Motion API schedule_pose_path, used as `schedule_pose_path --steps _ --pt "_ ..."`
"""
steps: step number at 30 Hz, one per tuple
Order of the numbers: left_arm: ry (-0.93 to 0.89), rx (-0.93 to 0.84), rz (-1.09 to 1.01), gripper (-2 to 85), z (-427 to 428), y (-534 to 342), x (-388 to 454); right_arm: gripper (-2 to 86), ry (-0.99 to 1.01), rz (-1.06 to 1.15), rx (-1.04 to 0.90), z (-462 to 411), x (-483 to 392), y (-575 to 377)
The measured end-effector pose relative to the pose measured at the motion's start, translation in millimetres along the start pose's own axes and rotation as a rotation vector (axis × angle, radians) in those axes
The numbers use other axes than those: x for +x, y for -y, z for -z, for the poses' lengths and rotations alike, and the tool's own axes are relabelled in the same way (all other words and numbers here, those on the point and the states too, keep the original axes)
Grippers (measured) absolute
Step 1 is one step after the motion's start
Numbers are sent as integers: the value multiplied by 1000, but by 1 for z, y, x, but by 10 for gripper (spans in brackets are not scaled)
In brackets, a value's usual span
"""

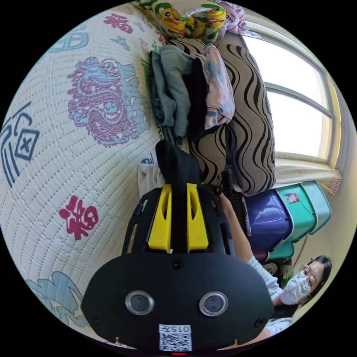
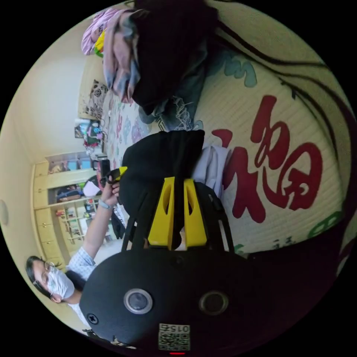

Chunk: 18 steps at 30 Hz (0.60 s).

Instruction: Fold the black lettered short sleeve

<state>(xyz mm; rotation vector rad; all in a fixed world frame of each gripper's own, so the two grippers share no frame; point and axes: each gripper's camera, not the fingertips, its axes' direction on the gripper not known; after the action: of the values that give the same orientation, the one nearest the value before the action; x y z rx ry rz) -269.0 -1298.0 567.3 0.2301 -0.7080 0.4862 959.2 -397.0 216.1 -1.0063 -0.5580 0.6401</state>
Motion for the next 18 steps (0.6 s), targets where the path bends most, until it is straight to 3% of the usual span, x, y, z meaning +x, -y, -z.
schedule_pose_path --steps 4,10,13,15,18 --pt "-2 -1 -13 65 9 -25 5 51 84 0 56 -24 5 -15" --pt "-19 18 -148 80 54 -109 48 97 -179 99 97 -57 -56 -60" --pt "-32 57 -258 77 102 -194 72 105 -331 220 156 -86 -107 -103" --pt "57 120 -299 78 152 -283 86 92 -409 327 178 -121 -146 -140" --pt "249 229 -267 80 222 -407 96 79 -322 471 194 -181 -188 -184"
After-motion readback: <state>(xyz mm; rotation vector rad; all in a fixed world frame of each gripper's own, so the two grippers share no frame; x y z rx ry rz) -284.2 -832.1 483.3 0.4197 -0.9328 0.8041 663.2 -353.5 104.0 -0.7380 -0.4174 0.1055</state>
